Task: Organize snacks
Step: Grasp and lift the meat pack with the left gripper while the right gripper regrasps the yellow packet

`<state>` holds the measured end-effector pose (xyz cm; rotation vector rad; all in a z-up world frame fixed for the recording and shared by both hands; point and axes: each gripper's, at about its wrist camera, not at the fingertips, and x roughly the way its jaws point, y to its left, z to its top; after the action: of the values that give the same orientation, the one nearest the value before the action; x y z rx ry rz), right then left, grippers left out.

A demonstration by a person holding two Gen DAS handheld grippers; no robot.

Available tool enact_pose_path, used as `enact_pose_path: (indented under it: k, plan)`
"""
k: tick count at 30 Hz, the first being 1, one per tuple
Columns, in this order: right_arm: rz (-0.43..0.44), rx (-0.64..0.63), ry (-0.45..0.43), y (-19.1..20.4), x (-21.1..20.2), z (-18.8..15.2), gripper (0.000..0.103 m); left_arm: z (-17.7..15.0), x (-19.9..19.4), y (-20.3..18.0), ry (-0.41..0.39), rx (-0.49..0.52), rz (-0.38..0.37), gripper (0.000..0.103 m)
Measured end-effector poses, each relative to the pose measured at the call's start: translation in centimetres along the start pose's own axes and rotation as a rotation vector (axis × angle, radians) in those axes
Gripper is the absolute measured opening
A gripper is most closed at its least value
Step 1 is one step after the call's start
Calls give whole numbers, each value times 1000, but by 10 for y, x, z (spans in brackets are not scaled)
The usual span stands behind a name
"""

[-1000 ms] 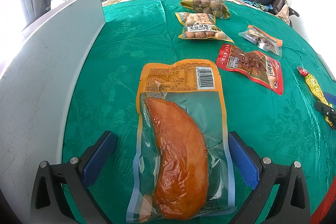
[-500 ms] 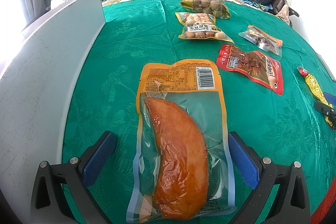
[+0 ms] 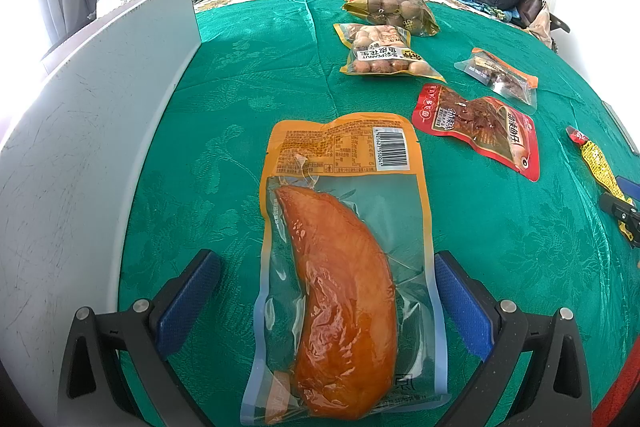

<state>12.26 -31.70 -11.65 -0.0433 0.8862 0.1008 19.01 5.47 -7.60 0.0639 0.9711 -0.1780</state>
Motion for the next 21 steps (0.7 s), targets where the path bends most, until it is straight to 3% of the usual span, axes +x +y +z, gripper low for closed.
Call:
enact_pose_path:
  k: [11, 15, 17, 18, 19, 20, 21]
  plan:
    - [-1, 0, 0, 0, 1, 0, 90, 0, -1, -1, 2, 2, 13, 103]
    - [3, 0, 6, -1, -4, -2, 92, -2, -4, -4, 54, -4, 18, 103]
    - [11, -19, 67, -3, -4, 5, 92, -2, -4, -3, 98, -4, 7, 101]
    - [20, -19, 121, -4, -2, 11, 92, -2, -7, -2, 103, -7, 6, 93]
    - [29, -22, 190, -5, 1, 19, 89, -2, -11, -3, 95, -4, -3, 77]
    - [19, -22, 246, -6, 5, 27, 87, -2, -13, -4, 96, 5, 5, 72]
    - [13, -11, 269, -8, 5, 31, 66, -4, -17, -4, 88, 0, -6, 61]
